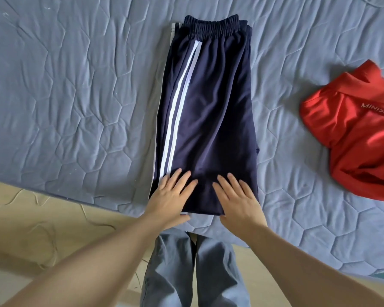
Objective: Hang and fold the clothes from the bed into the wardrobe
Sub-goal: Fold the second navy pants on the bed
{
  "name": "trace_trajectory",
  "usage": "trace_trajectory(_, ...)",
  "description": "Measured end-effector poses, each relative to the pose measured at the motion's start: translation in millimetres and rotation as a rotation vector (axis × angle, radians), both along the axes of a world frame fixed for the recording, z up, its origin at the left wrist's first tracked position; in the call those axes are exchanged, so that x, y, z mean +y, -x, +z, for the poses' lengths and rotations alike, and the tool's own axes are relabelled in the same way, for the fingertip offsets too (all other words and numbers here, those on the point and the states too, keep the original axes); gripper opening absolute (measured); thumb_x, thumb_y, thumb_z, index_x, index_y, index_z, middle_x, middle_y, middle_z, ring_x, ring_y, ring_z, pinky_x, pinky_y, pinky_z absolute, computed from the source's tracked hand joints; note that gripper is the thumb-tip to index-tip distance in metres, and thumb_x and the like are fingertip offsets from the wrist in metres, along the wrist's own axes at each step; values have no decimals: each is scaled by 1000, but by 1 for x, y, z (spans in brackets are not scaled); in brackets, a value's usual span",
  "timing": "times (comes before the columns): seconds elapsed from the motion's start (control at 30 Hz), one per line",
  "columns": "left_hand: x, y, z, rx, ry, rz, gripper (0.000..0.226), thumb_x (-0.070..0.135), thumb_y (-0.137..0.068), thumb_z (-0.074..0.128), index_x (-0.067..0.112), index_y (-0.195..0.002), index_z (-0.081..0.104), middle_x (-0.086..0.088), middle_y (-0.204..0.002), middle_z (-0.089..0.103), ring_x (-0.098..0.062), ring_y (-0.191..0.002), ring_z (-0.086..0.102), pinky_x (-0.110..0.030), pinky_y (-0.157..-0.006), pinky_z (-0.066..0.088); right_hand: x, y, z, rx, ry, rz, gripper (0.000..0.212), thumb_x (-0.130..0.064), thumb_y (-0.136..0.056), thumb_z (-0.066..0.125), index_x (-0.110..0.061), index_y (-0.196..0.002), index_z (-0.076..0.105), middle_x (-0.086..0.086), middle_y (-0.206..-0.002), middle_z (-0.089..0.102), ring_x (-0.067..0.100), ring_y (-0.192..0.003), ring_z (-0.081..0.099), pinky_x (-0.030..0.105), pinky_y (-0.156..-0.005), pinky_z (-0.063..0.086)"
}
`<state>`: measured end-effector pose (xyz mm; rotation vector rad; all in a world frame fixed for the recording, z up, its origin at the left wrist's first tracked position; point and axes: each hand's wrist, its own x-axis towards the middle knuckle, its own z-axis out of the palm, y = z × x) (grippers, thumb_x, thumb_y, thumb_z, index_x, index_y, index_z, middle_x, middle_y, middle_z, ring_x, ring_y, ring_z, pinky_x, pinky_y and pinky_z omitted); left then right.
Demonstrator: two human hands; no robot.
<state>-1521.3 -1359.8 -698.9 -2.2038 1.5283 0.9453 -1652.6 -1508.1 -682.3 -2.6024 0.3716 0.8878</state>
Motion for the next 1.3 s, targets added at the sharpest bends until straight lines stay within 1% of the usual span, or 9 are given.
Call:
trace_trajectory(0.1,3,-3,-12,-66,-59,-39,91,30,-84,59,21,-149,-4,-9,-157,-5,-31,-143,-8,-45,-115,-3,-5,6,-19,155,20,69,92,-34,-88,58,-18,-149,-8,4,-157,-14,25,-145,-12,39,-116,-6)
trace_trajectory(0.27,4,-14,-16,-115,272,-91,74,-13,-47,69,10,-117,65,-14,-121,63,-33,-112,59,-40,-86,53,-10,6,-36,140,38,-43,79,-3,-91,43,-22,-150,-7,1,-158,-12,24,-145,-8,39,-117,4)
trace_trajectory(0.47,-1,-19,-12,96,-49,168,62,-12,-86,30,14,-142,33,-2,-150,31,-18,-140,26,-32,-106,33,-10,-7,-26,194,-79,-237,61,1,-92,31,-23,-147,21,-6,-156,16,16,-144,13,32,-111,25)
trace_trajectory(0.57,-8,-28,6,180,-138,230,54,-12,-78,36,15,-122,53,-5,-123,57,-26,-110,54,-36,-84,48,-13,-10,-7,279,-132,-277,57,3,-90,32,-21,-141,34,-3,-147,35,19,-136,31,35,-103,38)
trace_trajectory(0.7,-5,-33,42,393,-369,430,31,-9,-75,34,8,-86,57,-8,-74,51,-25,-59,50,-26,-50,37,-3,-2,30,448,-240,-248,51,-5,-90,31,-26,-135,44,5,-132,52,29,-116,51,34,-88,43)
trace_trajectory(0.9,14,-12,96,626,-760,401,26,-2,-79,52,-3,-104,60,-6,-66,61,-14,-49,49,-20,-42,42,26,20,74,705,-501,-49,45,-3,-93,33,-9,-136,46,13,-141,45,28,-127,44,26,-87,35)
trace_trajectory(1.03,-6,-27,111,544,-724,304,17,6,-81,57,5,-98,60,-4,-75,49,-22,-63,44,-26,-53,34,6,7,95,676,-503,-197,41,-2,-88,37,-8,-123,56,15,-126,56,27,-115,53,19,-73,29)
trace_trajectory(1.17,-52,-70,125,456,-594,289,23,7,-81,57,11,-63,44,-1,-65,39,-19,-59,34,-27,-50,24,-41,-22,108,492,-344,-351,22,-6,-79,42,-20,-65,52,1,-74,51,27,-81,53,25,-56,34)
trace_trajectory(1.3,-101,-113,135,378,-412,303,28,2,-81,53,12,-60,38,-2,-62,36,-17,-56,31,-27,-48,22,-82,-53,114,300,-169,-505,22,-11,-79,45,-21,-59,44,3,-79,52,27,-77,50,26,-58,36)
